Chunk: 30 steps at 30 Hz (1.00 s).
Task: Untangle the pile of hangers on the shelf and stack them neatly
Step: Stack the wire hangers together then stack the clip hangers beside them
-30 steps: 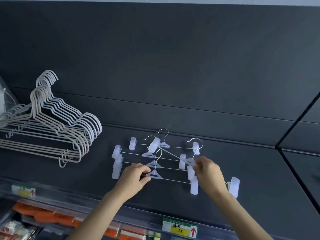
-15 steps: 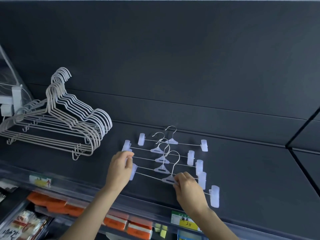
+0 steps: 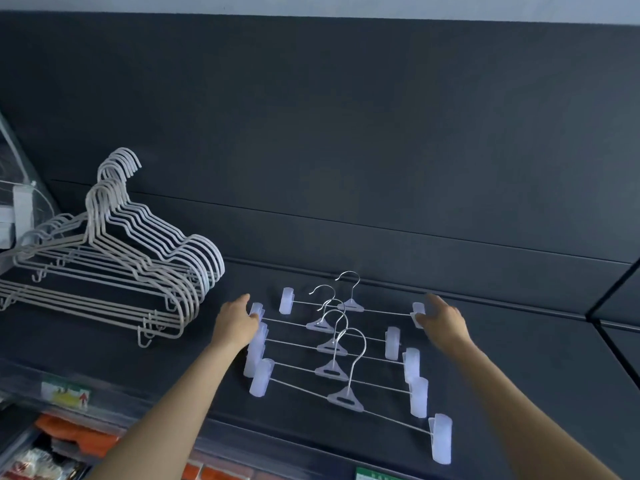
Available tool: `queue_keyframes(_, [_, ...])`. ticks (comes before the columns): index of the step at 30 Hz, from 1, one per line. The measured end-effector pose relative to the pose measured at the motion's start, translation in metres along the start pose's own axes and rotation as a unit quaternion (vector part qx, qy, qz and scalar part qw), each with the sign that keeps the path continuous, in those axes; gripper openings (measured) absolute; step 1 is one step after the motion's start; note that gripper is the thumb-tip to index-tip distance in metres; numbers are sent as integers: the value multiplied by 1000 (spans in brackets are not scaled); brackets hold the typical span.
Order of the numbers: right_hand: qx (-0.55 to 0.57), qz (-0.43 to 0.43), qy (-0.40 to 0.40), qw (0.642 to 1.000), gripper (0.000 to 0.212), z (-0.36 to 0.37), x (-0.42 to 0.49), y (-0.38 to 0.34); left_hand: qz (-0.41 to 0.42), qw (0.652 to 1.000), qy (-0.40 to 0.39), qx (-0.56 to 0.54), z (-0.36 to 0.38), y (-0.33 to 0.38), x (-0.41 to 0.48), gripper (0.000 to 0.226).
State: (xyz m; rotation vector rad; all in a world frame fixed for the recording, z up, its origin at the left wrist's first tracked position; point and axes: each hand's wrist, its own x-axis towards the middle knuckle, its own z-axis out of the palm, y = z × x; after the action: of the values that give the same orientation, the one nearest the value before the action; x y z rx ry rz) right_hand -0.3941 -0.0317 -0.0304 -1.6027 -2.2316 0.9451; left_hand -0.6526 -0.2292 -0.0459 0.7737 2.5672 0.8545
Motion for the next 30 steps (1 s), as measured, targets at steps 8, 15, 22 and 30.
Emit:
queue_keyframes(8, [71, 22, -11, 997, 35, 16, 14, -5, 10, 999, 2, -51, 13, 9, 15, 36])
queue_keyframes(15, [-2, 14, 0, 1000, 26, 21, 15, -10, 23, 999, -10, -44, 11, 5, 16, 43])
queue_keyframes(22, [72, -15, 0, 997, 25, 20, 16, -1, 20, 998, -49, -37, 11, 6, 11, 36])
queue_keyframes(30, [49, -17, 38, 998, 31, -5, -46, 16, 52, 998, 29, 4, -13, -2, -21, 32])
